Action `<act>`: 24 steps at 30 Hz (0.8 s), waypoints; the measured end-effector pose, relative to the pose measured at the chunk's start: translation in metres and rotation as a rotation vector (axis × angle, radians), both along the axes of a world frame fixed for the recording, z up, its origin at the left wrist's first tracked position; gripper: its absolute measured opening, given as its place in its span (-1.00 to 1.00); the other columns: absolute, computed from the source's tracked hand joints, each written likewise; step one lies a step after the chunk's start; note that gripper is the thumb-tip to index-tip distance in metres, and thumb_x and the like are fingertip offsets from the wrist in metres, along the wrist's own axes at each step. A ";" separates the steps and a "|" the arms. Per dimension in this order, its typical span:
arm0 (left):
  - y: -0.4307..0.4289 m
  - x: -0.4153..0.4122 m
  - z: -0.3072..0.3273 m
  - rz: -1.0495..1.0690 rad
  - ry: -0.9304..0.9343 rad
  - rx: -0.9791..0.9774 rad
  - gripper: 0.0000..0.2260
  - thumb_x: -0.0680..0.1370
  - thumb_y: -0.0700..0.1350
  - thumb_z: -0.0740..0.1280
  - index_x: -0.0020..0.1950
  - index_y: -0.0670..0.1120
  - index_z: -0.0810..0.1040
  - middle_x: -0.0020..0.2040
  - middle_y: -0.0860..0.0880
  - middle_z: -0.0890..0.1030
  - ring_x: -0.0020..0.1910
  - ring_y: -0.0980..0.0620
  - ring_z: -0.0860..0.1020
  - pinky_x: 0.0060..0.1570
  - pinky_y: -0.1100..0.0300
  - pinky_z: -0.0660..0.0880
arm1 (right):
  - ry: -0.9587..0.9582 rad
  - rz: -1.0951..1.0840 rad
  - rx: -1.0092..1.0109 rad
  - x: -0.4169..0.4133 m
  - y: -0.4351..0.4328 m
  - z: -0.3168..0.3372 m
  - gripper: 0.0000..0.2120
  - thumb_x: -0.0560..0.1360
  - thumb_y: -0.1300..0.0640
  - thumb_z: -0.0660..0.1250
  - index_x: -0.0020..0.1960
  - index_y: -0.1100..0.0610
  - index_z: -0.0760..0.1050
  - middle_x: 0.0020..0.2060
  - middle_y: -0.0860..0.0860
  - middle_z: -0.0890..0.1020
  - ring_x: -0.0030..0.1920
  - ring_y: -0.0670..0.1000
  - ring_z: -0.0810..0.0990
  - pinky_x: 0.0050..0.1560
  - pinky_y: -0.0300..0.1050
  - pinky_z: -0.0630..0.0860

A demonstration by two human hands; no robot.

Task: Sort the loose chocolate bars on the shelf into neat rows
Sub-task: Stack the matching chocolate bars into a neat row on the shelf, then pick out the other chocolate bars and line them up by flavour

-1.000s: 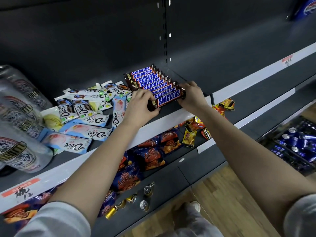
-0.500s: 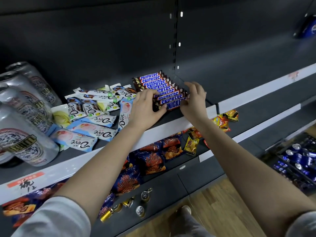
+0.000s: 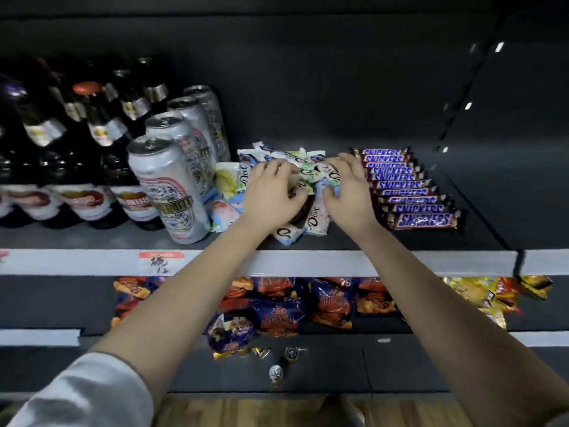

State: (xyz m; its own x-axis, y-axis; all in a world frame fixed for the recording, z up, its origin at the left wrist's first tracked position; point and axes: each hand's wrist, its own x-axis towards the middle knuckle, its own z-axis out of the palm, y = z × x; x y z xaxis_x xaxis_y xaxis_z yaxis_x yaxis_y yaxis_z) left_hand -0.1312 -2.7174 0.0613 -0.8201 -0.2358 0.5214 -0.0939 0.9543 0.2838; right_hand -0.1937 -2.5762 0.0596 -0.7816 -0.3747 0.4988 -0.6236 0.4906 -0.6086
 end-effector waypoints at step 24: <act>-0.038 0.019 -0.020 0.129 -0.100 0.180 -0.56 0.41 0.05 0.07 0.20 0.12 0.57 0.36 0.12 0.44 0.38 -0.07 0.25 0.40 -0.02 0.13 | -0.087 0.111 0.326 0.002 -0.061 -0.017 -0.49 0.43 -0.11 0.28 0.36 -0.03 0.37 0.32 -0.06 0.43 0.33 0.04 0.32 0.28 0.02 0.33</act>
